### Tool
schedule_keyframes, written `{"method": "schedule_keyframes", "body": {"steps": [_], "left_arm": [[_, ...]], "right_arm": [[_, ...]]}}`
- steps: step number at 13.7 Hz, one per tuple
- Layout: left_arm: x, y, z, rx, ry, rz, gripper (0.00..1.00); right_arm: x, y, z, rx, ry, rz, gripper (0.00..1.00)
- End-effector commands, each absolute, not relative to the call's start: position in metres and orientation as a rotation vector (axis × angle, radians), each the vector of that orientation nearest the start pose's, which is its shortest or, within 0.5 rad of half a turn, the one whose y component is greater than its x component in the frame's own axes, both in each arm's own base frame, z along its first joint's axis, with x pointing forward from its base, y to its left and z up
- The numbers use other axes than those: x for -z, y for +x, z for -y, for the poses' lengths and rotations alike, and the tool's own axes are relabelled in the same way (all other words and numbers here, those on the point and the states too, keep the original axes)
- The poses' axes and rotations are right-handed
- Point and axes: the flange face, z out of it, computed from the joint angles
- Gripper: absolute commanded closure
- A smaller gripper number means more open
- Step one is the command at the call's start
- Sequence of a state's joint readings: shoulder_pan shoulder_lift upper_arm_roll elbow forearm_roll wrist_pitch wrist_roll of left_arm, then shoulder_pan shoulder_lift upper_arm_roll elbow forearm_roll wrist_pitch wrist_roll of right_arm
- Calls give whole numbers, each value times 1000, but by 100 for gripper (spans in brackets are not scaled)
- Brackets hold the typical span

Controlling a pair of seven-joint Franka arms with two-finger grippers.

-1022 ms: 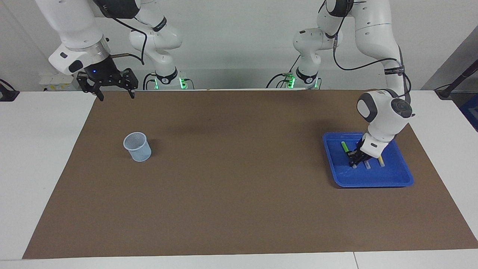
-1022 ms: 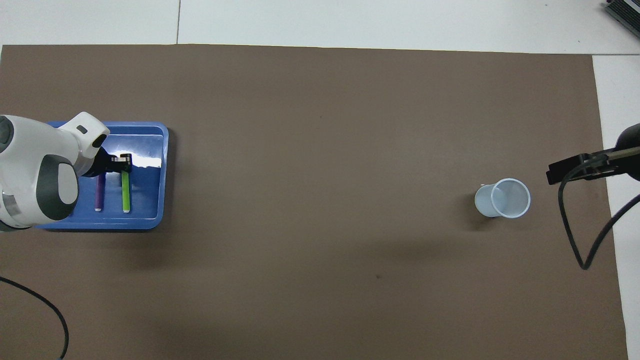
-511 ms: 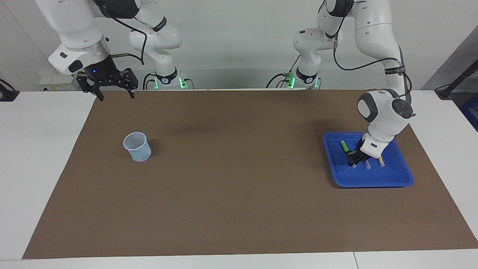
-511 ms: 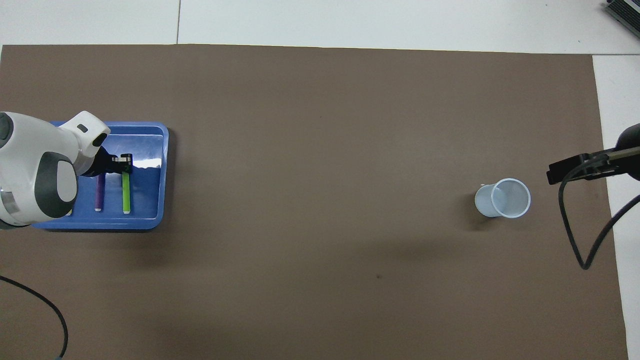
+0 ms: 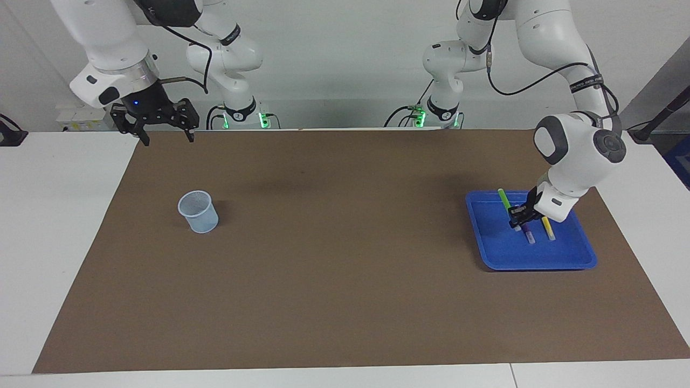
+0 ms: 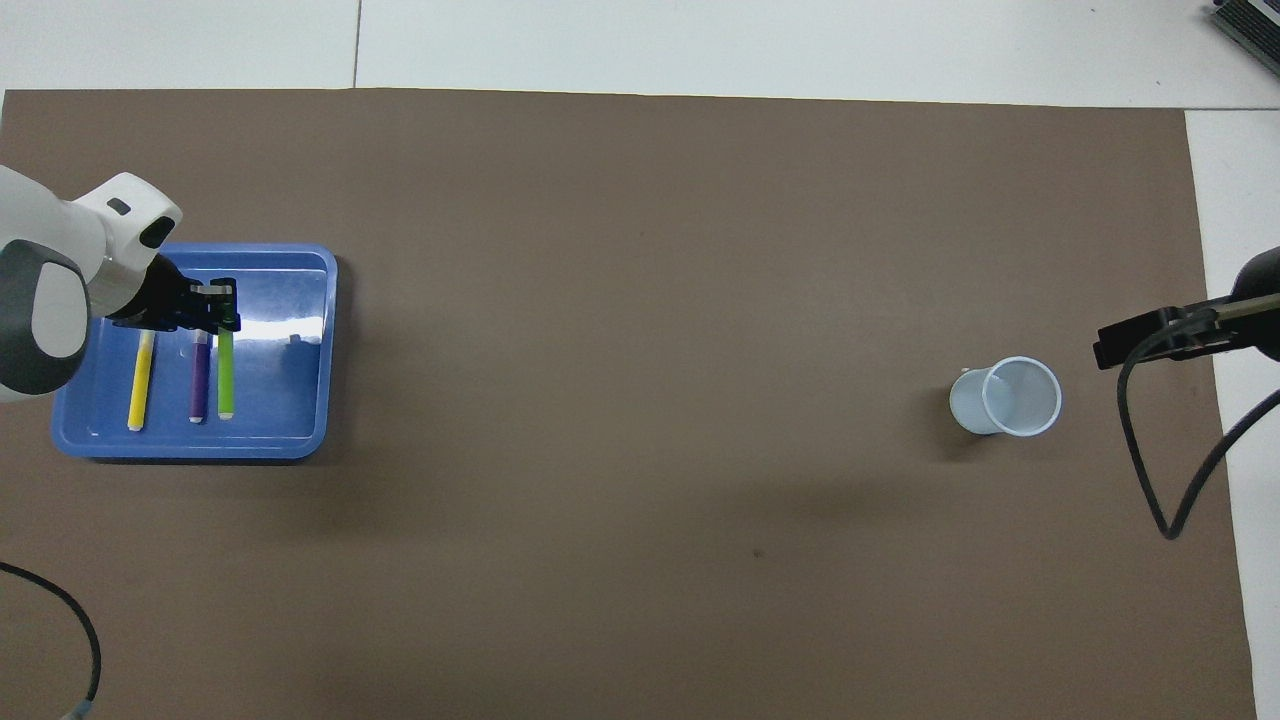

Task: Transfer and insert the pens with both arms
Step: 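Lift the green pen with the left gripper while the right gripper approaches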

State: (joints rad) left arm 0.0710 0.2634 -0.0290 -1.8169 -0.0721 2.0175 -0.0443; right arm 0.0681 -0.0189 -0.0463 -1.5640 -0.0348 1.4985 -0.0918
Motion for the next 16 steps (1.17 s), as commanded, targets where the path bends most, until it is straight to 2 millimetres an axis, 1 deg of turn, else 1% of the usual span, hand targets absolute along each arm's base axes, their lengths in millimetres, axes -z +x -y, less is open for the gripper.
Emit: {"method": "schedule_keyframes", "body": {"steps": [1, 2, 3, 5, 6, 8, 9, 11, 12, 13, 14, 15, 16], "left_arm": [[-414, 610, -13, -128, -3202, 310, 100], [-424, 608, -6, -131, -3197, 349, 100], [-434, 607, -4, -130, -3191, 426, 100], [-451, 606, -1, -138, -3228, 725, 100], [-456, 605, -2, -146, -3233, 860, 100], [-468, 603, 0, -159, -3227, 1077, 100], [-474, 602, 2, -171, -3210, 1204, 100], [-486, 600, 9, -193, -3159, 1414, 100], [-492, 598, 14, -198, -3137, 1479, 100], [-495, 597, 18, -215, -3085, 1588, 100], [-499, 595, 25, -229, -3043, 1678, 100], [-501, 594, 34, -248, -3018, 1727, 100], [-503, 593, 43, -282, -2981, 1815, 100]], "right_arm": [[-635, 538, -5, -47, -3147, 185, 0], [-635, 538, -5, -47, -3147, 185, 0], [-635, 538, -5, -47, -3147, 185, 0], [-635, 538, -5, -47, -3147, 185, 0], [-634, 537, -5, -64, -3146, 190, 0], [-636, 534, -18, -59, -3143, 243, 0], [-635, 534, -28, -55, -3122, 281, 0], [-633, 532, -64, -4, -3054, 356, 0], [-626, 532, -80, 36, -3042, 388, 0], [-623, 527, -101, 76, -2998, 412, 0], [-616, 525, -114, 100, -2956, 370, 0], [-606, 520, -131, 111, -2920, 312, 0], [-602, 514, -149, 136, -2901, 259, 0]]}}
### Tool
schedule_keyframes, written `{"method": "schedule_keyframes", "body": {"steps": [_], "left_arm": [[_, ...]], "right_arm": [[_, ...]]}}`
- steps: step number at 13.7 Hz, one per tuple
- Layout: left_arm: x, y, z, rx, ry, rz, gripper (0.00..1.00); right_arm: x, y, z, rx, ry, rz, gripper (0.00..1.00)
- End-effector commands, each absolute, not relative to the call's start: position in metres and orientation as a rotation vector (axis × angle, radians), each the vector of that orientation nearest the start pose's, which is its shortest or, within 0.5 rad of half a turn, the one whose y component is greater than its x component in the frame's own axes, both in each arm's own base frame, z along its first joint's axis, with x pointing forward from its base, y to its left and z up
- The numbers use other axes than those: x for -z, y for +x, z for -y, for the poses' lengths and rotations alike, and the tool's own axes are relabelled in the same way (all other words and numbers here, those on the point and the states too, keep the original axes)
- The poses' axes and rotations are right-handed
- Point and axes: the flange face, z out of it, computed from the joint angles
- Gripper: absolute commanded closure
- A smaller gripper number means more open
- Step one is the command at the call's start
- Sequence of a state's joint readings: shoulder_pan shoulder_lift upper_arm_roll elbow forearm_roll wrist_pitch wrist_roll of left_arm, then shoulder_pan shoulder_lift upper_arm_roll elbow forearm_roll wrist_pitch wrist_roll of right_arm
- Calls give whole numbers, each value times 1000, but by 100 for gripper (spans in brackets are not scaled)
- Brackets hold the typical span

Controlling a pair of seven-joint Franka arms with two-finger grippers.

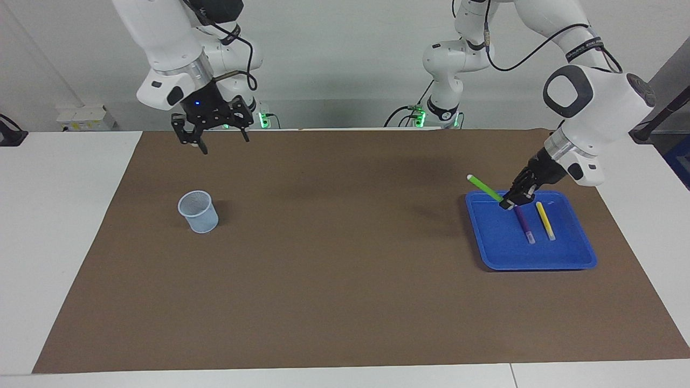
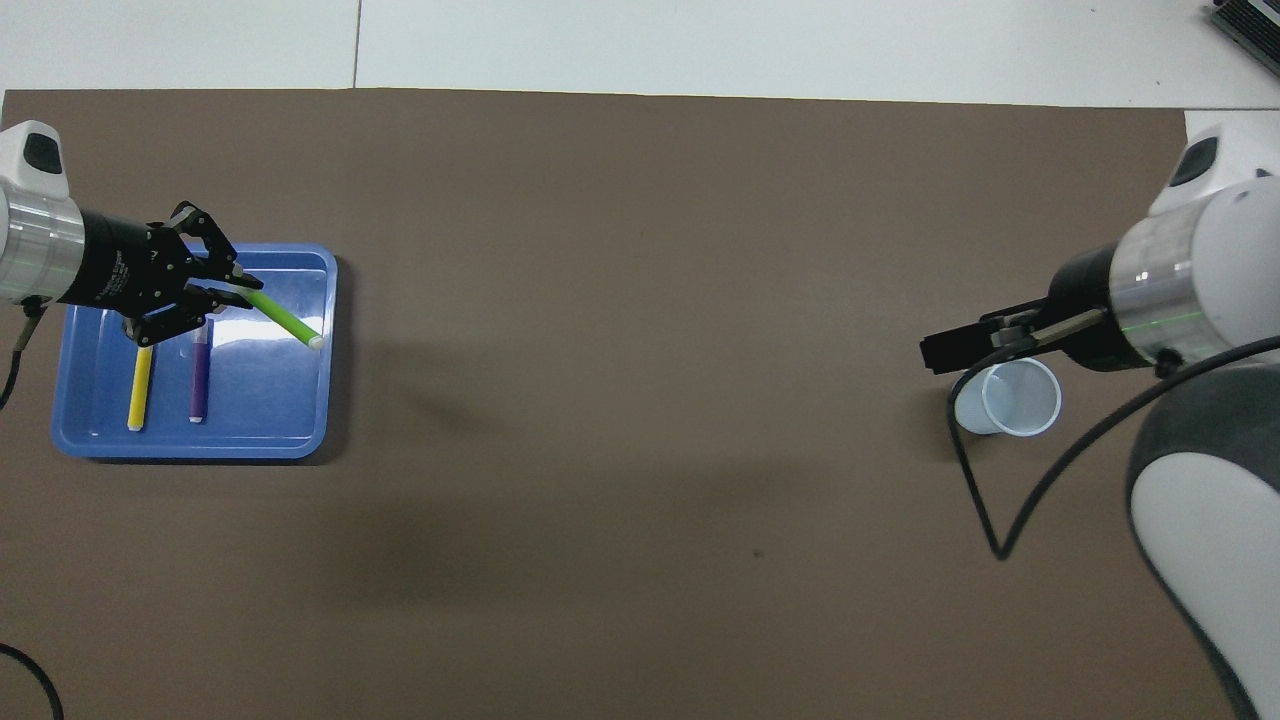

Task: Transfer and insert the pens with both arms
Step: 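Lift the green pen with the left gripper while the right gripper approaches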

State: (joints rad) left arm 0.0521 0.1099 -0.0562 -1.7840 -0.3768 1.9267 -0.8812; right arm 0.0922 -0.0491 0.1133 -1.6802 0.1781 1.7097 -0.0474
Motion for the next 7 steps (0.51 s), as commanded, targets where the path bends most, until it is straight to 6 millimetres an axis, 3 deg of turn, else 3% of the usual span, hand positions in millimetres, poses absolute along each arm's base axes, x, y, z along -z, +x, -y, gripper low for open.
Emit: {"method": "schedule_keyframes", "body": {"steps": [1, 5, 7], "left_arm": [[-503, 592, 46, -332, -2934, 1928, 100], [-504, 583, 74, -472, -2866, 2137, 100], [-496, 566, 106, -485, -2886, 2147, 100]], "right_arm": [[-598, 512, -165, 145, -2881, 192, 0], [-598, 501, -223, 90, -2695, -246, 0], [-593, 499, -245, 89, -2623, -331, 0]]}}
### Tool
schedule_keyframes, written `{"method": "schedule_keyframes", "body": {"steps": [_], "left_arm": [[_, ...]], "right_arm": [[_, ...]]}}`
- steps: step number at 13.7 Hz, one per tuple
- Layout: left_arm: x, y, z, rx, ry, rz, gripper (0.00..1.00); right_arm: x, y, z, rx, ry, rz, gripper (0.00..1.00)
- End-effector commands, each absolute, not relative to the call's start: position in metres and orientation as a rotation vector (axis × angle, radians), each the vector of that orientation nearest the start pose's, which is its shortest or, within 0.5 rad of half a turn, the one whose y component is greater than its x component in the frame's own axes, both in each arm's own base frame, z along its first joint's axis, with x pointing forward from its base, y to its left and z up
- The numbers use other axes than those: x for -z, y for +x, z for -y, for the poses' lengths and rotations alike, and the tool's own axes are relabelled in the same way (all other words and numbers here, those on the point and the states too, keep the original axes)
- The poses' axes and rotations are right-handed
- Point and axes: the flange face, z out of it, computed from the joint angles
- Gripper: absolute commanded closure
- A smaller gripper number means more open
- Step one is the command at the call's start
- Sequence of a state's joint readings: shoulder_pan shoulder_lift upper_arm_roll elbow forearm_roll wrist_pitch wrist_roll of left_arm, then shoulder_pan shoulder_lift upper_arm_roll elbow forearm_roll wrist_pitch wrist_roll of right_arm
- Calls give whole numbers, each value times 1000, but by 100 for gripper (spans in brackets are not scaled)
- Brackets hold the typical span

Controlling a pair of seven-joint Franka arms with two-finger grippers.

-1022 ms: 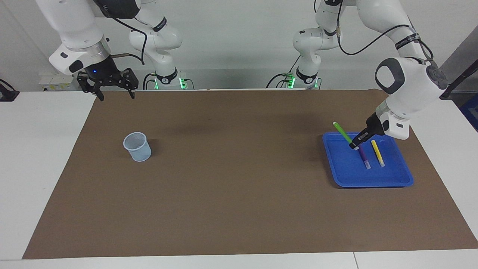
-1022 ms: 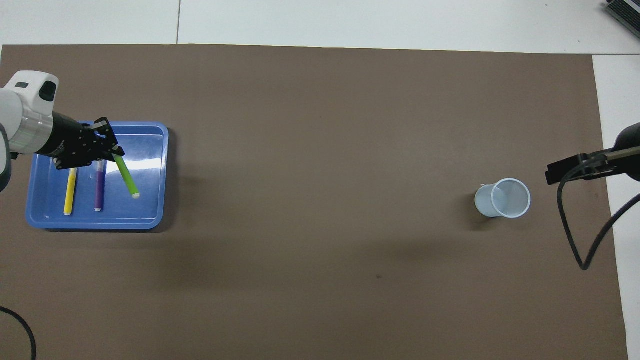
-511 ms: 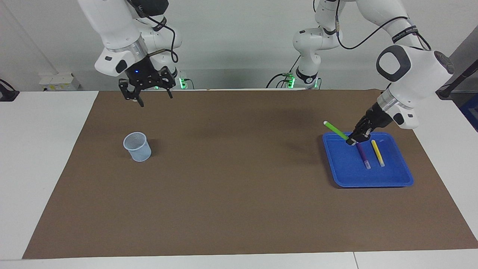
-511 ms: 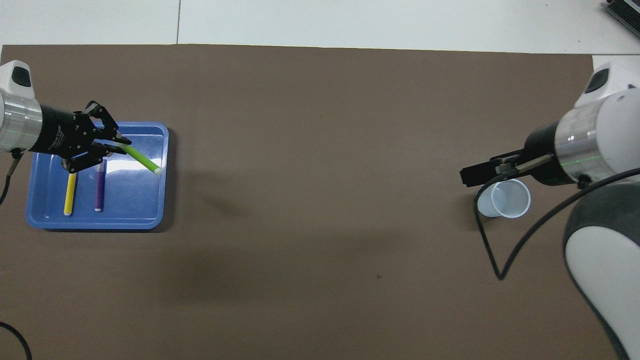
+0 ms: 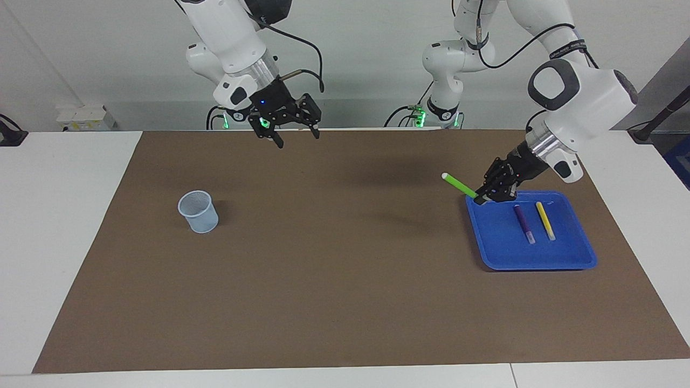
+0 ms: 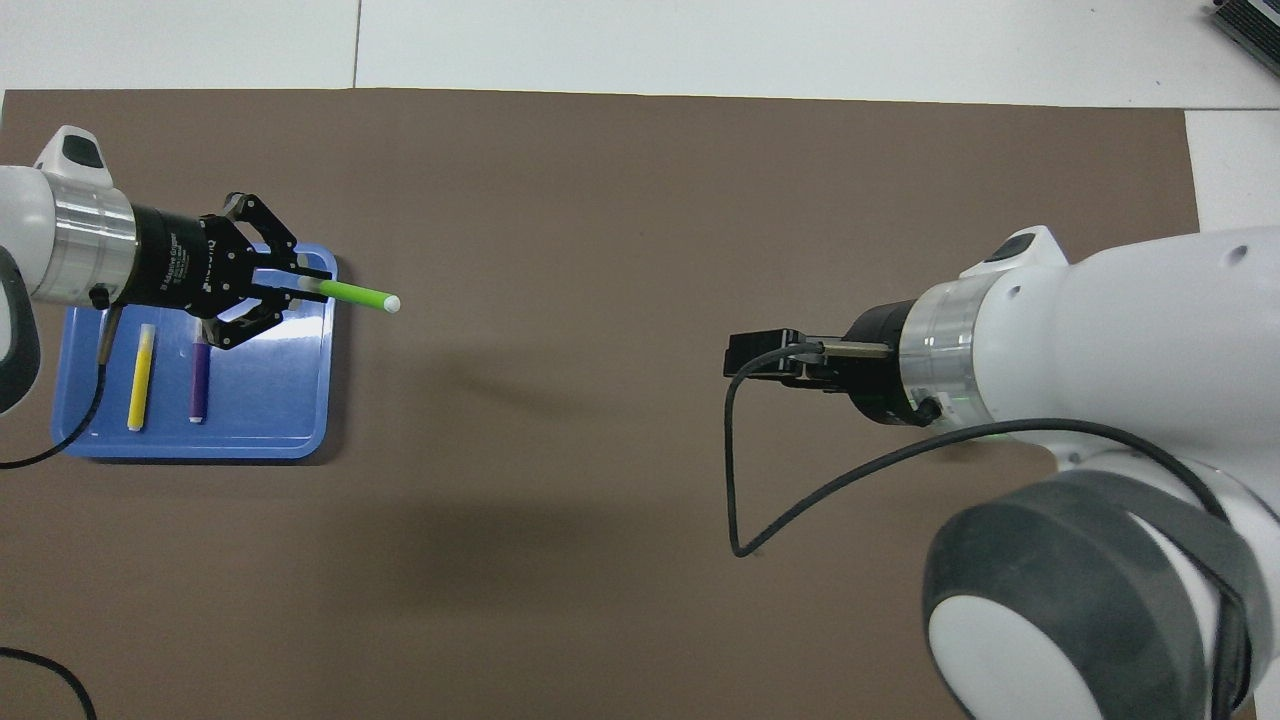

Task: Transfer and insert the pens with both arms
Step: 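Lift the green pen with the left gripper while the right gripper approaches, then grasp the green pen tip with the right gripper, then open the left gripper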

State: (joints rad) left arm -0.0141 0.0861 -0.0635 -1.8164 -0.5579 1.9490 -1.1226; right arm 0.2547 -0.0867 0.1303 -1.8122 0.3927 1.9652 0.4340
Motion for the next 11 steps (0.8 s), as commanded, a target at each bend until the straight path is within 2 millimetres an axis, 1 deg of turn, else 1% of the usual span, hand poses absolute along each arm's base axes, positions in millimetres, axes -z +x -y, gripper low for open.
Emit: {"method": "schedule_keyframes", "body": {"steps": [1, 2, 3, 4, 6, 7, 9, 10, 11], "left_arm": [[-491, 560, 111, -482, -2853, 2215, 100], [-487, 553, 113, -502, -2827, 2254, 100], [-487, 546, 121, -519, -2827, 2248, 100], [-485, 542, 122, -553, -2796, 2284, 100], [-489, 537, 122, -611, -2746, 2369, 100], [-490, 535, 123, -618, -2724, 2389, 100], [-489, 532, 126, -626, -2673, 2436, 100], [-490, 529, 133, -612, -2677, 2443, 100], [-489, 527, 135, -612, -2666, 2452, 100]], "right_arm": [[-591, 498, -255, 80, -2571, -414, 0], [-588, 501, -264, 66, -2509, -519, 0], [-586, 503, -274, 57, -2461, -582, 0], [-580, 503, -287, 58, -2444, -594, 0], [-565, 505, -314, 68, -2407, -631, 0], [-556, 506, -330, 65, -2370, -675, 0], [-536, 504, -366, 104, -2321, -691, 0], [-528, 505, -378, 105, -2303, -715, 0], [-525, 507, -386, 102, -2284, -735, 0]]}}
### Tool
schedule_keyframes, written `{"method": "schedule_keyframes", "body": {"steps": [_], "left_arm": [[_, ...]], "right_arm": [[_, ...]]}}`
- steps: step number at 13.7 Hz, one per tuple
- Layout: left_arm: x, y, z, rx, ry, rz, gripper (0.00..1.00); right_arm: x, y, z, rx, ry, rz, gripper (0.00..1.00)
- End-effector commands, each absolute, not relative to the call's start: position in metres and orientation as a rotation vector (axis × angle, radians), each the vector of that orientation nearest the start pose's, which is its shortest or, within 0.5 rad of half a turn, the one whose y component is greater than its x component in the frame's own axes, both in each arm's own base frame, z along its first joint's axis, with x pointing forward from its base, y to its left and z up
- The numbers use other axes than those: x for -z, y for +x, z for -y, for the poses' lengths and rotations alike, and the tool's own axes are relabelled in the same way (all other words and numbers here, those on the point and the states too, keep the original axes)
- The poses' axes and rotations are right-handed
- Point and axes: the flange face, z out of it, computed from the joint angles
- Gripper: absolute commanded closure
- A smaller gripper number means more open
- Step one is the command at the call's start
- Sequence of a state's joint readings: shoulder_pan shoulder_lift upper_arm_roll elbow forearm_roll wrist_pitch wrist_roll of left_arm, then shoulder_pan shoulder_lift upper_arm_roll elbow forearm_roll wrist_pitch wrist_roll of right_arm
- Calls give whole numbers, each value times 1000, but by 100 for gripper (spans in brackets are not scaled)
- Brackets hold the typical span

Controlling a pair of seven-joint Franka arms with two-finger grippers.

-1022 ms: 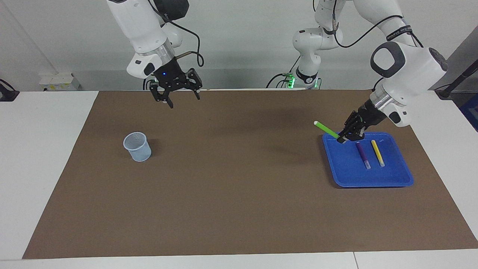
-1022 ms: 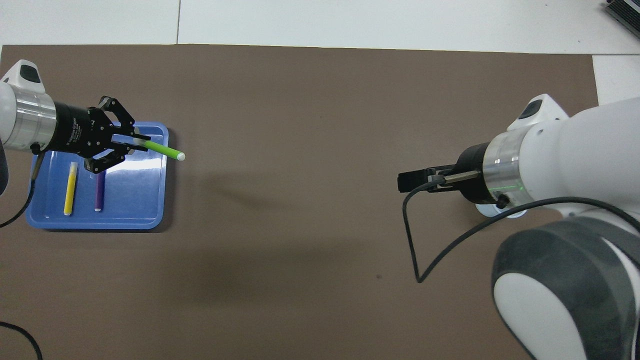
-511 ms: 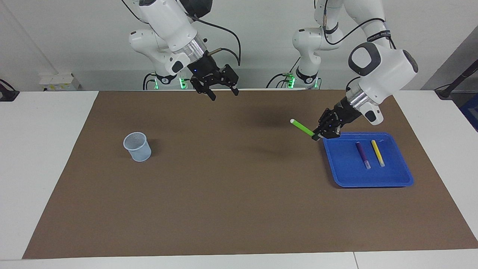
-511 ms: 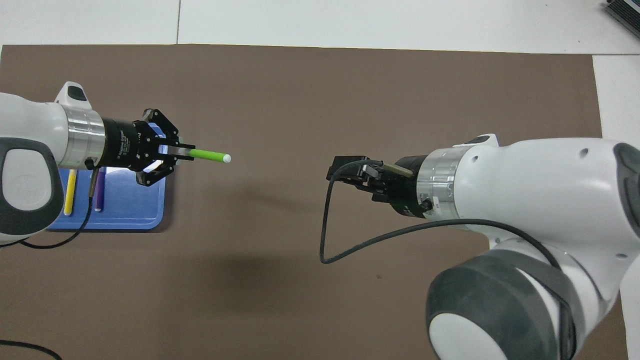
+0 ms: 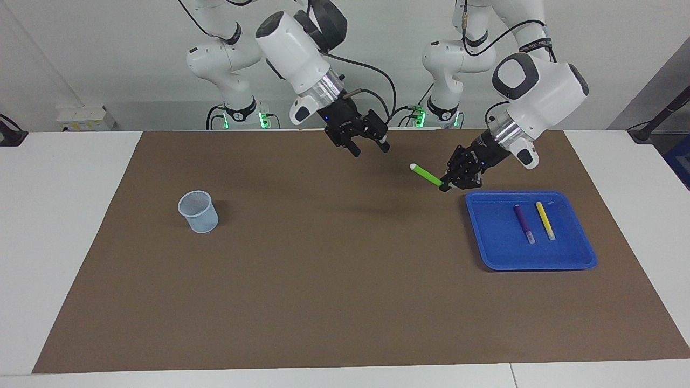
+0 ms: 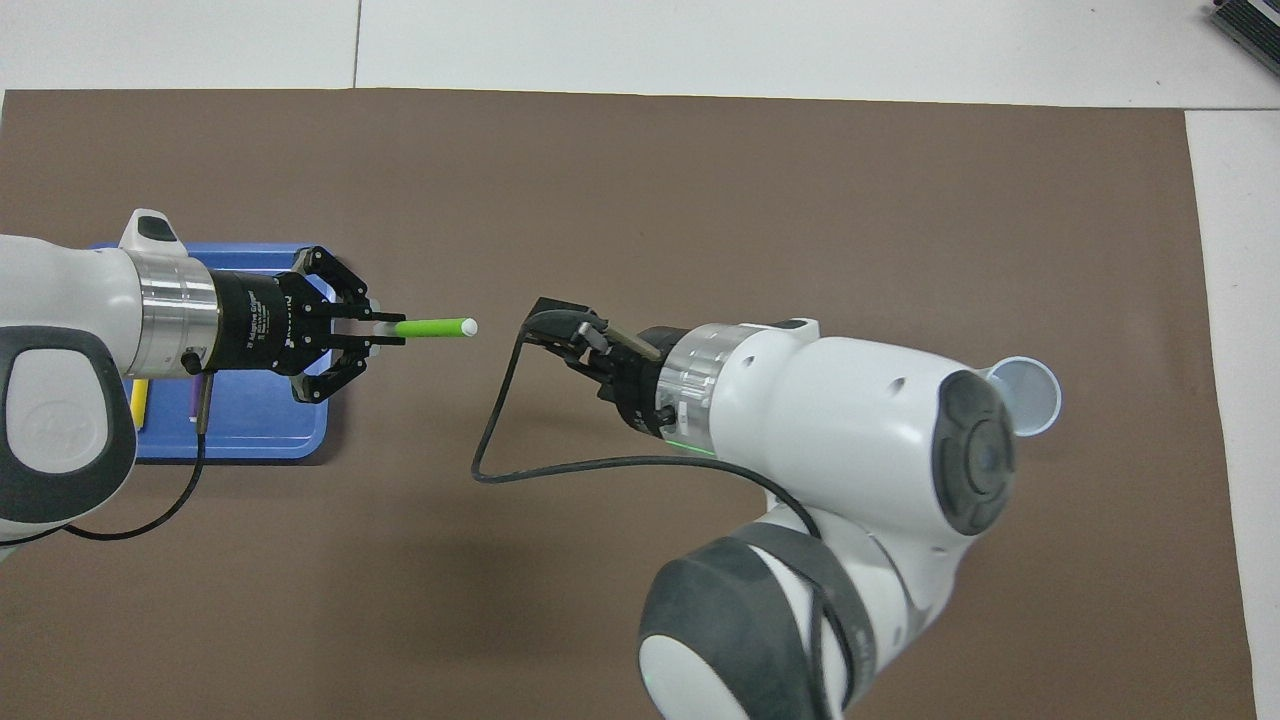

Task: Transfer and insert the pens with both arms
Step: 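Grasp the green pen tip with the right gripper, then open the left gripper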

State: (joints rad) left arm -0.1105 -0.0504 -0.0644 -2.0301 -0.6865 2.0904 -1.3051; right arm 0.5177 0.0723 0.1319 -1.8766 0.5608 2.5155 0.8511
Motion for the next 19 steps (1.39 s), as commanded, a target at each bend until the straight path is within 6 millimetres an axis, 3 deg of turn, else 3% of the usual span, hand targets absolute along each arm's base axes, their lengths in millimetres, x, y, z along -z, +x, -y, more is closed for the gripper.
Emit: {"method": "schedule_keyframes", "body": {"steps": [1, 4, 8, 10, 12, 16, 19], "left_arm": [[-490, 526, 137, 435, 1891, -1744, 100], [-494, 523, 142, 434, 1885, -1746, 100], [-499, 519, 142, 436, 1869, -1757, 100], [-498, 515, 149, 439, 1876, -1753, 100], [-499, 515, 150, 439, 1868, -1756, 100], [-500, 514, 150, 437, 1867, -1756, 100], [-501, 514, 150, 437, 1867, -1756, 100]], "right_arm": [[-526, 509, -390, 101, -2276, -740, 0], [-532, 517, -398, 116, -2243, -750, 0], [-529, 507, -426, 130, -2186, -778, 3], [-523, 510, -428, 143, -2184, -779, 15], [-519, 512, -431, 150, -2197, -765, 35], [-519, 513, -431, 156, -2193, -763, 63], [-519, 513, -431, 158, -2195, -758, 80]]}}
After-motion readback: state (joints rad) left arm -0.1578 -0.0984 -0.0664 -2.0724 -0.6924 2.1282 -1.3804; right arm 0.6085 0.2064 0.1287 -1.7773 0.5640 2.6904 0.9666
